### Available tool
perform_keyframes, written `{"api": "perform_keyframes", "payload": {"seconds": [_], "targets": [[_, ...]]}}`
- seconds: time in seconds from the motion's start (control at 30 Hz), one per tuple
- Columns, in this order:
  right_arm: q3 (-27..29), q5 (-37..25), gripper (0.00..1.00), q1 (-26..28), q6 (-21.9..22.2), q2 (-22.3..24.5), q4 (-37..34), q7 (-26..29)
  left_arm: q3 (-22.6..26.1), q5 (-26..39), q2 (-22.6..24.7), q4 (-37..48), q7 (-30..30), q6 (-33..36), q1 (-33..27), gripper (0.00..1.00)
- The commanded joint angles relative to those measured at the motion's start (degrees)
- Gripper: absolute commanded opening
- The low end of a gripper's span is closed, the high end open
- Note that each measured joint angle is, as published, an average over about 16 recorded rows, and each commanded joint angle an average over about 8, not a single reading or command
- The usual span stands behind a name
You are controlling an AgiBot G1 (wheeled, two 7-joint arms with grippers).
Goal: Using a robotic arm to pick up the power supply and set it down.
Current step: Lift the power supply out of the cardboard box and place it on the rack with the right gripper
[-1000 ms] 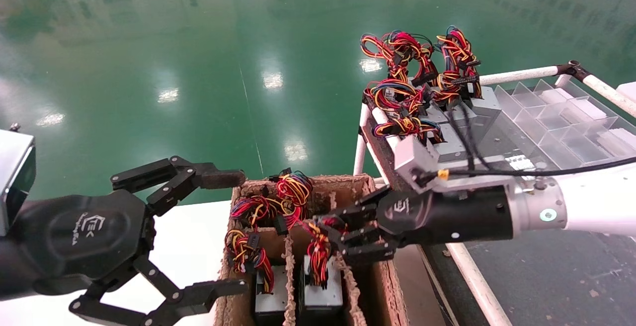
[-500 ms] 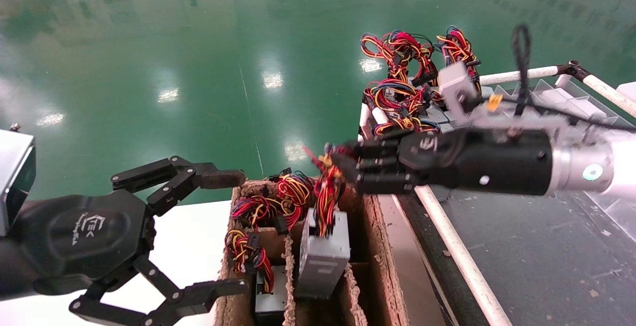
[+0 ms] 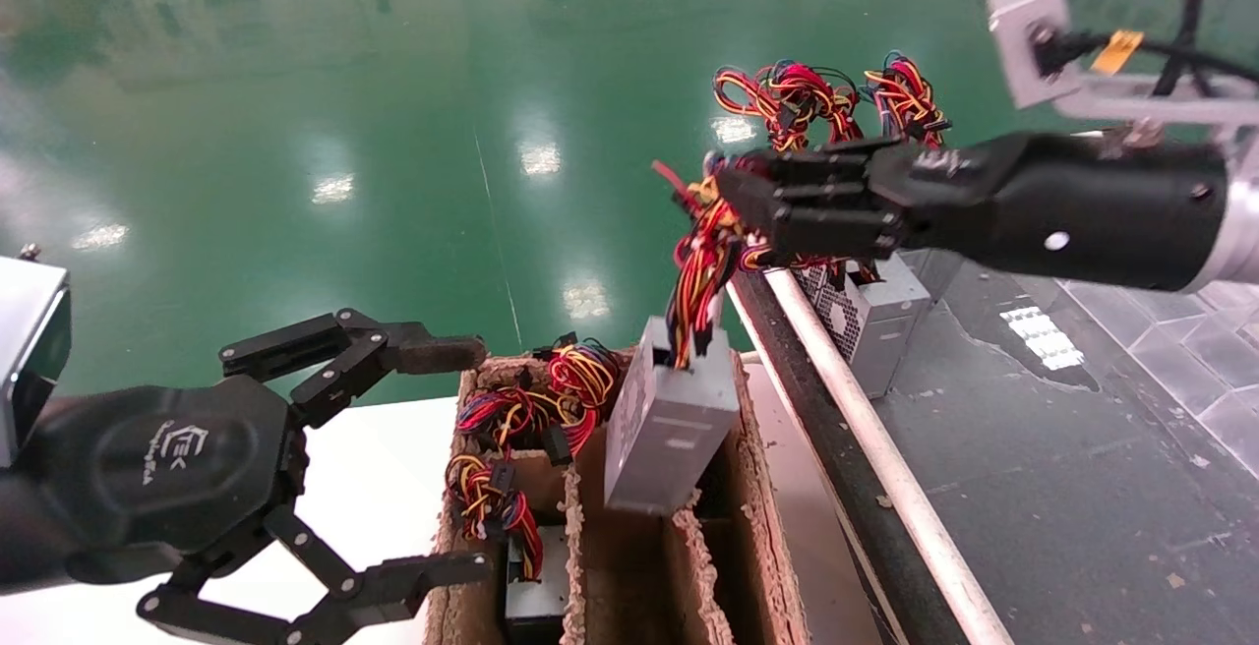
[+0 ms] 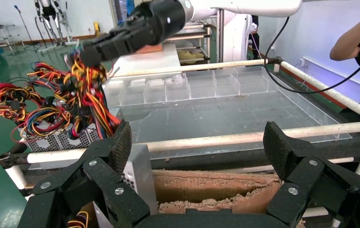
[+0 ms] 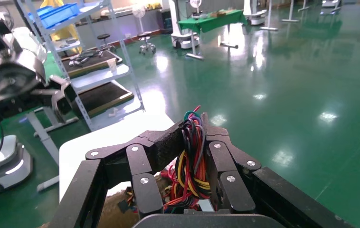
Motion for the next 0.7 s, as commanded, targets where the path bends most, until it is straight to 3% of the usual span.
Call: {"api": "perform_keyframes", "payload": {"seconds": [0.03,0.7], "targets": [[-0.07,0.37,0.00,0.72,0.01,0.48,0.03,0.43,0.00,0.00,0.00,0.00,0.00,0.00,0.00,1.00],[-0.76,4.22,0.00,4.77,-0.30,9.70,0.19,4.62,0.05,-0.03,-0.02,0.00,0.02,-0.02,-0.01,1.00]]}}
